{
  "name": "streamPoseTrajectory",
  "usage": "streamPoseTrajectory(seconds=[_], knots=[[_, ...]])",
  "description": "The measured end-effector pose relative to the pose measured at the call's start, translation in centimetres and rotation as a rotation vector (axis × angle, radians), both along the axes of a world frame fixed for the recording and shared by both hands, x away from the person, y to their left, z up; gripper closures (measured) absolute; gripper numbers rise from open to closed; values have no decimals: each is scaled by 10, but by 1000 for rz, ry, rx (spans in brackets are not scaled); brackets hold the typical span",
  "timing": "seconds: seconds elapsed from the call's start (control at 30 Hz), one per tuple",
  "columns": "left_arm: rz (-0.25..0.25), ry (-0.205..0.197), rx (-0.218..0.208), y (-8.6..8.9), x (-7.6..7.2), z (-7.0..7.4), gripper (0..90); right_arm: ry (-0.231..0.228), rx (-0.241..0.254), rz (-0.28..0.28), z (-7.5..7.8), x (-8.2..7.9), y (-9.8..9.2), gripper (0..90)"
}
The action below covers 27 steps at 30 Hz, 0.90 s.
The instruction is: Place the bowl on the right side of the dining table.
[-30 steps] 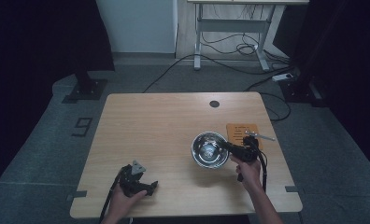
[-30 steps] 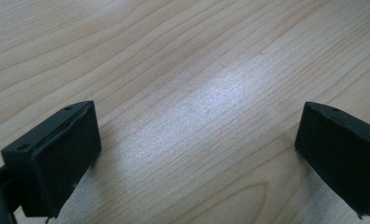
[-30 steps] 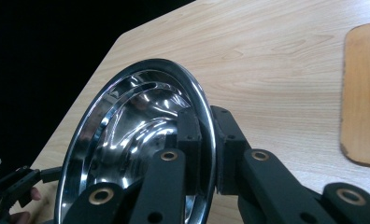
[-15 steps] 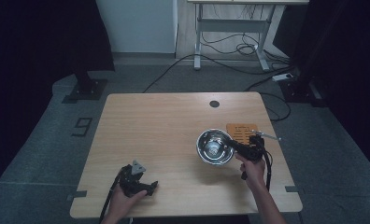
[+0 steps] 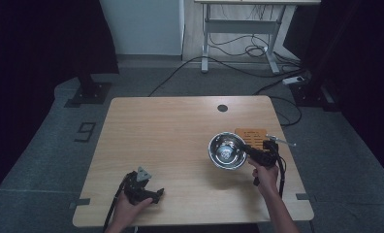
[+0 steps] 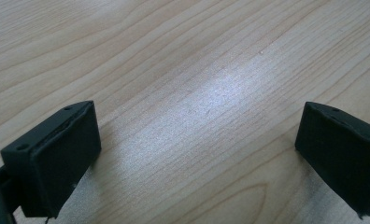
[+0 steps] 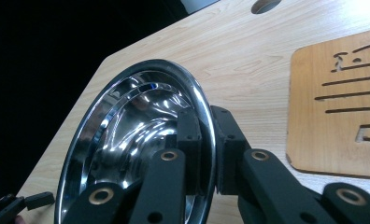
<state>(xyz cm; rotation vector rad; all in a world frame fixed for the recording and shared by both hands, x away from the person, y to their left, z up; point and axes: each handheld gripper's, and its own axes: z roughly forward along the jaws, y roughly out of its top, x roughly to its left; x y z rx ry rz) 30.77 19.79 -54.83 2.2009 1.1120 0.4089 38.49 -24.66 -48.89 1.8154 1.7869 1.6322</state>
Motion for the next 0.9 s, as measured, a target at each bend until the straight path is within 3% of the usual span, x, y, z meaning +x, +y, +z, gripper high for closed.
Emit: streamPoseTrajectory(seconds=[0.9], knots=[[-3, 0, 0, 0, 0, 0, 0, 1, 27, -86, -4, 5, -25, 830]])
